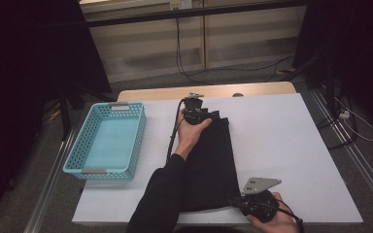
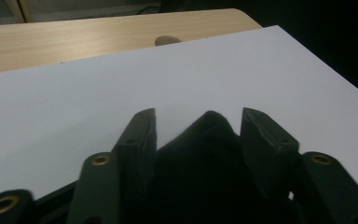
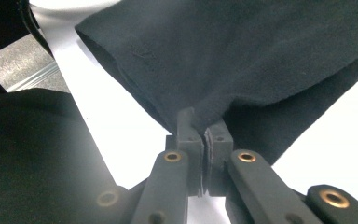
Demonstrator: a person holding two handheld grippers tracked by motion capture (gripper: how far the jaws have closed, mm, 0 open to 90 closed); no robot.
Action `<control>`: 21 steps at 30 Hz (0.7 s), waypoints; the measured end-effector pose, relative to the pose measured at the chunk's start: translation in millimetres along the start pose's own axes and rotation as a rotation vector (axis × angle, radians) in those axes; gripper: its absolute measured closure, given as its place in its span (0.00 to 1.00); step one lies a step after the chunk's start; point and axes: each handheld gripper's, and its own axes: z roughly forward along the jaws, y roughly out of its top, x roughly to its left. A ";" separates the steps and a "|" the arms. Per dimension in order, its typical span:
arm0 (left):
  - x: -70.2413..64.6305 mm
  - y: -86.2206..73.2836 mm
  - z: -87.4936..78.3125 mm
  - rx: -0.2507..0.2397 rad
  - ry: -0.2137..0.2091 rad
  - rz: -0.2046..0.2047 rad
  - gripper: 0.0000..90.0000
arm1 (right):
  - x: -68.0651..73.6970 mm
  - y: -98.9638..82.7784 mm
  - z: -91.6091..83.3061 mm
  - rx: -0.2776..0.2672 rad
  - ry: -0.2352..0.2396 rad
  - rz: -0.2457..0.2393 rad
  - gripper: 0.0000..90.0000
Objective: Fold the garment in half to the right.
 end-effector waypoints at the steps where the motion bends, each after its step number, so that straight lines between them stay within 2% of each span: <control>1: 1.6 0.2 -3.0 -0.005 0.012 0.004 0.40 | 0.0 -0.2 0.5 0.004 0.001 0.001 0.98; 2: 2.9 0.1 -5.3 -0.010 0.020 0.009 0.40 | 0.0 -0.4 0.9 0.010 0.003 0.001 0.98; 3: 4.5 0.0 -8.9 -0.017 0.026 0.008 0.33 | 0.1 -1.0 1.5 0.015 -0.001 0.001 0.98; 8: 11.7 -5.5 -21.5 -0.021 0.048 0.023 0.27 | -2.0 -1.7 1.8 0.029 -0.010 0.004 0.96; 11: 15.8 -13.1 -27.6 -0.017 0.080 0.049 0.21 | -4.1 -2.9 2.1 0.036 -0.017 0.012 0.95; 12: 17.0 -16.2 -29.4 -0.016 0.090 0.046 0.19 | -4.4 -3.1 2.2 0.037 -0.015 0.011 0.95; 14: 18.8 -21.5 -31.6 -0.011 0.089 0.040 0.16 | -4.6 -3.2 2.0 0.037 -0.017 0.013 0.94; 19: 23.1 -31.2 -42.8 -0.007 0.080 0.061 0.11 | -5.1 -3.4 0.7 0.039 -0.025 0.022 0.90; 21: 24.1 -32.8 -48.4 -0.032 0.073 0.055 0.09 | -6.6 -3.7 -0.4 0.040 -0.033 0.025 0.89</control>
